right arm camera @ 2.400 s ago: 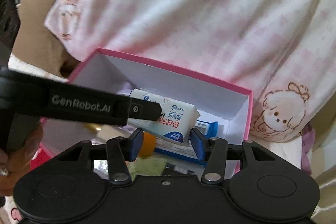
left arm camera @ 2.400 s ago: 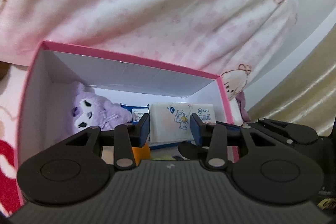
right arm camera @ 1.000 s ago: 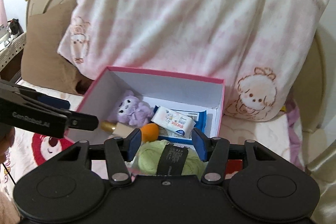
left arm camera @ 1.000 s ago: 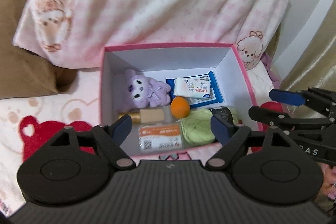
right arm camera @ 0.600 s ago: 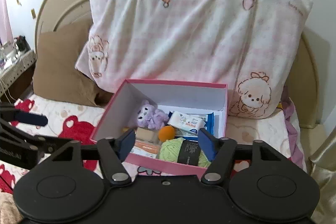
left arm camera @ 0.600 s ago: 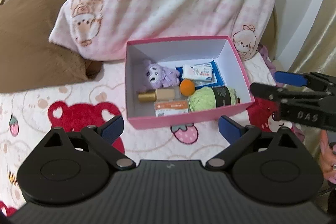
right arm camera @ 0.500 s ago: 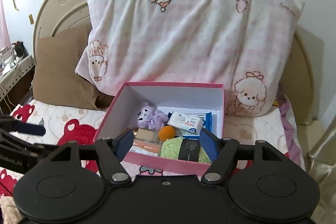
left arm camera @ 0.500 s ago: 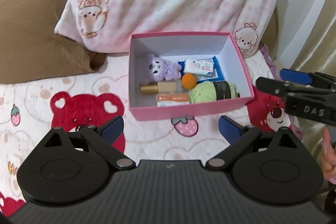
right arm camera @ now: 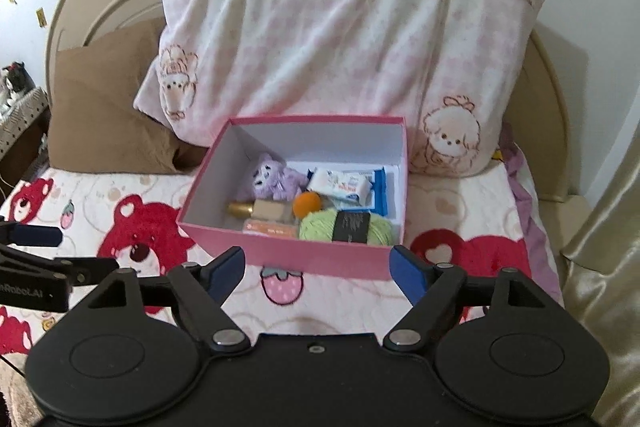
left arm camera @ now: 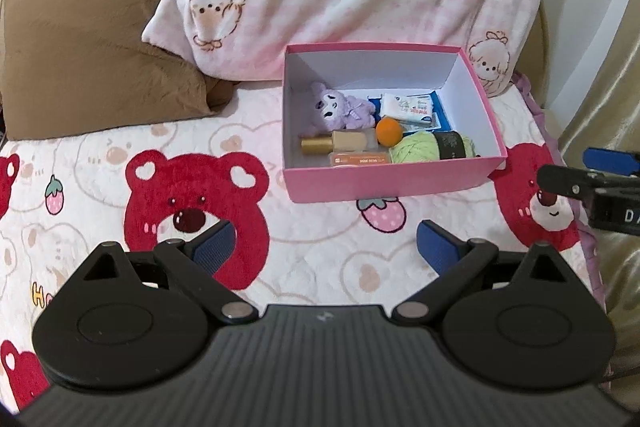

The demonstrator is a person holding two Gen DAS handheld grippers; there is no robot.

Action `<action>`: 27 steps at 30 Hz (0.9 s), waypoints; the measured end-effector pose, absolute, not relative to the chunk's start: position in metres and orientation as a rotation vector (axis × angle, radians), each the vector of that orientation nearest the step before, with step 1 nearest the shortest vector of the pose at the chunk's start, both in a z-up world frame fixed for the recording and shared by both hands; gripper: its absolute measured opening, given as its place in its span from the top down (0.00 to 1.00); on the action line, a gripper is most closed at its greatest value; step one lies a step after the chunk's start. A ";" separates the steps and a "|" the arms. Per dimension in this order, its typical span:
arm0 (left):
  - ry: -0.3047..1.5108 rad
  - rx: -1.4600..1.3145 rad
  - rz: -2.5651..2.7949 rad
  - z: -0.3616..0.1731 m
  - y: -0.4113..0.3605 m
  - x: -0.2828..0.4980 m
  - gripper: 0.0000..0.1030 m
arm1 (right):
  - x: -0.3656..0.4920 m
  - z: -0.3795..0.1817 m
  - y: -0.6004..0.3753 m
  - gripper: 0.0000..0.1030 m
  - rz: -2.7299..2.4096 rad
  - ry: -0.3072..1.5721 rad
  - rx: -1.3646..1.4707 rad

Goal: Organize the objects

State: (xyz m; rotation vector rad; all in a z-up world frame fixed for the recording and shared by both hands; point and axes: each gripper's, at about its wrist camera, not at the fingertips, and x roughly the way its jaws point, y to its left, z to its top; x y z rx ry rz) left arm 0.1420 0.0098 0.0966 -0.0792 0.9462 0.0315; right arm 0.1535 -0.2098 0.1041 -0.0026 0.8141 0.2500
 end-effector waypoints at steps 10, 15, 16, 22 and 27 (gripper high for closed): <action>0.980 -0.074 0.080 0.079 0.021 0.136 0.05 | 0.149 0.080 -0.201 0.11 0.147 0.907 0.006; 0.988 -0.067 0.086 0.074 0.023 0.133 0.04 | 0.146 0.074 -0.196 0.11 0.118 0.928 -0.015; 0.992 -0.059 0.086 0.073 0.023 0.132 0.05 | 0.146 0.074 -0.195 0.11 0.118 0.934 -0.012; 1.006 -0.063 0.099 0.069 0.029 0.131 0.04 | 0.144 0.073 -0.194 0.11 0.067 0.942 -0.032; 1.003 -0.061 0.075 0.069 0.028 0.130 0.05 | 0.144 0.068 -0.199 0.11 0.076 0.984 0.019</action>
